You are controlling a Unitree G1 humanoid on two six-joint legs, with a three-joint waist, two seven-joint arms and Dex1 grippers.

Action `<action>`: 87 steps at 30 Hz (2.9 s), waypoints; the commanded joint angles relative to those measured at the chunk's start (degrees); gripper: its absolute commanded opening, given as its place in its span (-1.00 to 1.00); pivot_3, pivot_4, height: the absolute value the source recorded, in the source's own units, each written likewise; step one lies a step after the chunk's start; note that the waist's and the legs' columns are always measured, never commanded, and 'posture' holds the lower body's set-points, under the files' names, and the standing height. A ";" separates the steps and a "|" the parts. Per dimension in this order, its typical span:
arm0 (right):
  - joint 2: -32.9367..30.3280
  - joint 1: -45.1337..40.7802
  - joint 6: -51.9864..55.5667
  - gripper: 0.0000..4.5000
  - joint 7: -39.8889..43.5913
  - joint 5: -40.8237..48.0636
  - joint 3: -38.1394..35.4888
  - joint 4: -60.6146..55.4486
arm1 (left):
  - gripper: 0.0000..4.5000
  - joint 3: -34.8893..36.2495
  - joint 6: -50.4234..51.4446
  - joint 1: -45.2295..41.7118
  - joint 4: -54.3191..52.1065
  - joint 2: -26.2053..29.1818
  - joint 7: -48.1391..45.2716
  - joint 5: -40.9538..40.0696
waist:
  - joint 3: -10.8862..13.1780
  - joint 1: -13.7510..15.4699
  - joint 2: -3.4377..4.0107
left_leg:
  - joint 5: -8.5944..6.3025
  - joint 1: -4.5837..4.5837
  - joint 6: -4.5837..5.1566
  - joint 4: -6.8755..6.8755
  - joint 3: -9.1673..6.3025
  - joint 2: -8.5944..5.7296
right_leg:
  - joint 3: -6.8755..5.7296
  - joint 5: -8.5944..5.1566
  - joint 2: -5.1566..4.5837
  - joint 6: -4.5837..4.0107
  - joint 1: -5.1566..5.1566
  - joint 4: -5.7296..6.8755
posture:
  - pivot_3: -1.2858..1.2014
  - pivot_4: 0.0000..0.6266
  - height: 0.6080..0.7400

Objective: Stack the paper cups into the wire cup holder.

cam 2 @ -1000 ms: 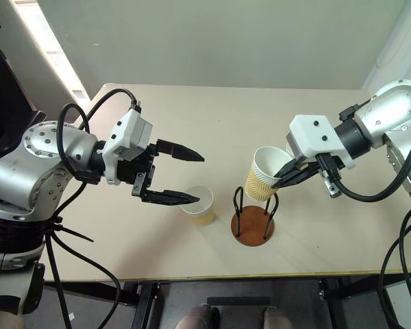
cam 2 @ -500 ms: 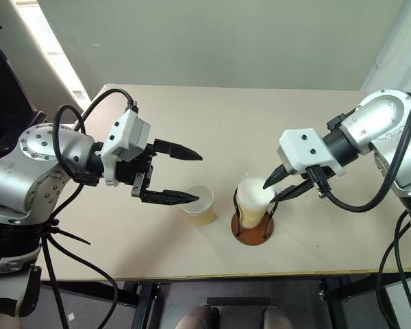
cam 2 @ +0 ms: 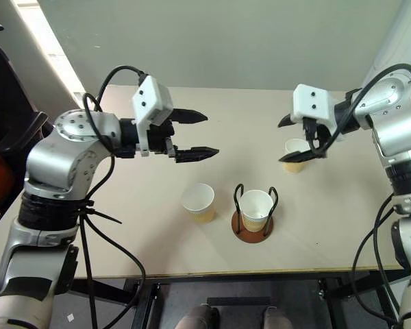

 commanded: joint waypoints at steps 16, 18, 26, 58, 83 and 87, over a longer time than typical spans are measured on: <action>10.79 -4.46 -19.99 0.99 -13.03 -20.02 2.09 34.69 | 1.00 2.67 8.37 2.45 -9.43 3.84 1.88 -0.30 | 0.05 0.05 0.08 | 0.36 -0.07 -0.83 -0.78 0.05 0.02 | 0.00 0.26 0.00 0.45 -0.44 -0.05 | 0.03 -0.52 1.00; 11.44 -4.30 -20.32 0.82 -13.16 -20.14 1.71 35.51 | 1.00 3.29 9.52 2.79 -10.41 4.89 2.22 -0.51 | 0.05 0.06 0.08 | 0.34 -0.07 -0.85 -0.79 0.05 0.02 | 0.00 0.25 0.00 0.43 -0.43 -0.04 | 0.03 -0.52 1.00; 11.73 -4.88 -21.54 -0.37 -11.97 -20.39 1.05 35.82 | 1.00 3.50 9.94 2.91 -11.02 6.17 2.14 -0.79 | 0.05 0.10 0.08 | 0.32 -0.05 -0.81 -0.82 0.03 0.03 | 0.00 0.24 -0.01 0.41 -0.45 0.01 | 0.03 -0.52 1.00; -9.96 3.04 12.27 -0.99 14.29 28.23 1.24 -38.07 | 1.00 9.87 2.49 11.94 -16.69 16.94 -22.40 -15.59 | 0.07 -0.35 0.06 | 0.42 0.00 -0.90 -0.87 -0.04 0.11 | -0.02 -0.46 0.13 -0.33 -0.38 0.13 | 0.03 -0.52 1.00; -9.11 4.84 4.87 -0.82 14.29 19.16 8.94 -38.82 | 1.00 11.76 2.55 19.48 -20.11 22.19 -21.09 -17.73 | 0.07 -0.51 0.05 | 0.52 0.00 -0.45 -0.87 -0.08 0.10 | -0.09 -0.31 0.11 -0.64 -0.37 0.21 | 0.03 -0.52 1.00; -9.09 4.12 4.65 -0.29 14.29 19.54 9.56 -38.52 | 1.00 11.12 2.24 19.08 -19.53 22.10 -20.89 -16.91 | 0.07 -0.51 0.05 | 0.52 0.01 -0.45 -0.87 -0.08 0.10 | -0.09 -0.31 0.11 -0.64 -0.38 0.22 | 0.03 -0.52 1.00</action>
